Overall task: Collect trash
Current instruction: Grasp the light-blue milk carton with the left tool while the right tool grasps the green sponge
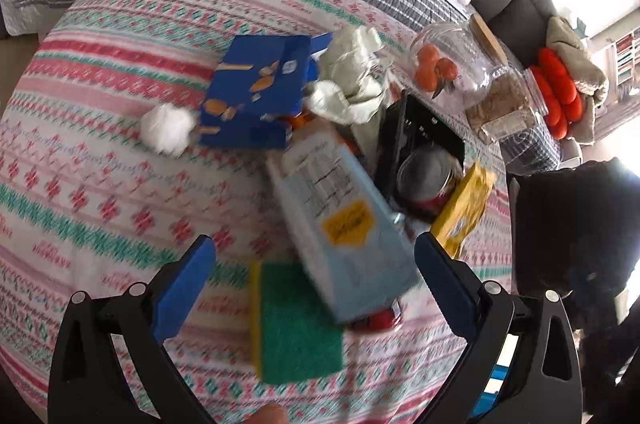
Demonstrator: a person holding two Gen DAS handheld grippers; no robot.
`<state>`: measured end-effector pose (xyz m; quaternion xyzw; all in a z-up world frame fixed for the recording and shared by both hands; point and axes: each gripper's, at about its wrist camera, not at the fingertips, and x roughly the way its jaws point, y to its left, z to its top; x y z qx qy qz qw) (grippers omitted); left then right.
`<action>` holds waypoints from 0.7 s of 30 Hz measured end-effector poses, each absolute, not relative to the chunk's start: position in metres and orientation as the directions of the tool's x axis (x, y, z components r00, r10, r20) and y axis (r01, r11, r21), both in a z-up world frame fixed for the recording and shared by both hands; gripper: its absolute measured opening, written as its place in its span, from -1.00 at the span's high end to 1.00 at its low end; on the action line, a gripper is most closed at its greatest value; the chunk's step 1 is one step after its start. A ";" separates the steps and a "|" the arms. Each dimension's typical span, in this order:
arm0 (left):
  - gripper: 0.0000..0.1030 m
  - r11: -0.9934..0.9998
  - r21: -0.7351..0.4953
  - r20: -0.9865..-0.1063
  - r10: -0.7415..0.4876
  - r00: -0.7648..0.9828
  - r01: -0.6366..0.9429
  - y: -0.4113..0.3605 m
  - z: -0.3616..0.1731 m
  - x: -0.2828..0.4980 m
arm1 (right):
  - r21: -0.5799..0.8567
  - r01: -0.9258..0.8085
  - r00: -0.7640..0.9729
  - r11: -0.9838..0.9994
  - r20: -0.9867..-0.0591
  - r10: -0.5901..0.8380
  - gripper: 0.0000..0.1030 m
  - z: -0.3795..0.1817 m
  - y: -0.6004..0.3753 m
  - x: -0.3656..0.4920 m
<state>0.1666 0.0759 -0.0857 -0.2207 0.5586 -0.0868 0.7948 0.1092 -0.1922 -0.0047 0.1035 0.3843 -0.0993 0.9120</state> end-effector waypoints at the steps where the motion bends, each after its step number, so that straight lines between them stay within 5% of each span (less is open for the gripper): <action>1: -0.88 0.883 -0.456 -0.848 -0.393 0.355 -0.111 0.073 -0.086 0.172 | 0.149 0.247 0.686 0.957 -0.724 -0.065 -0.87 -0.006 -0.194 0.112; 4: -0.86 0.886 -0.447 -0.865 -0.392 0.312 -0.126 0.063 -0.094 0.188 | 0.124 0.249 0.676 0.960 -0.733 -0.081 -0.87 -0.008 -0.191 0.116; 7: -0.53 0.906 -0.402 -0.898 -0.361 0.251 -0.134 0.058 -0.107 0.193 | 0.140 0.221 0.656 0.965 -0.753 -0.042 -0.87 -0.012 -0.183 0.118; 10: -0.18 0.868 -0.482 -0.863 -0.447 0.237 -0.117 0.060 -0.110 0.192 | 0.148 0.186 0.633 0.971 -0.774 -0.003 -0.87 -0.019 -0.174 0.120; 21: -0.14 0.872 -0.489 -0.793 -0.447 0.414 0.004 0.115 -0.045 0.144 | 0.249 -0.052 0.475 0.967 -0.846 0.243 -0.87 -0.044 -0.103 0.116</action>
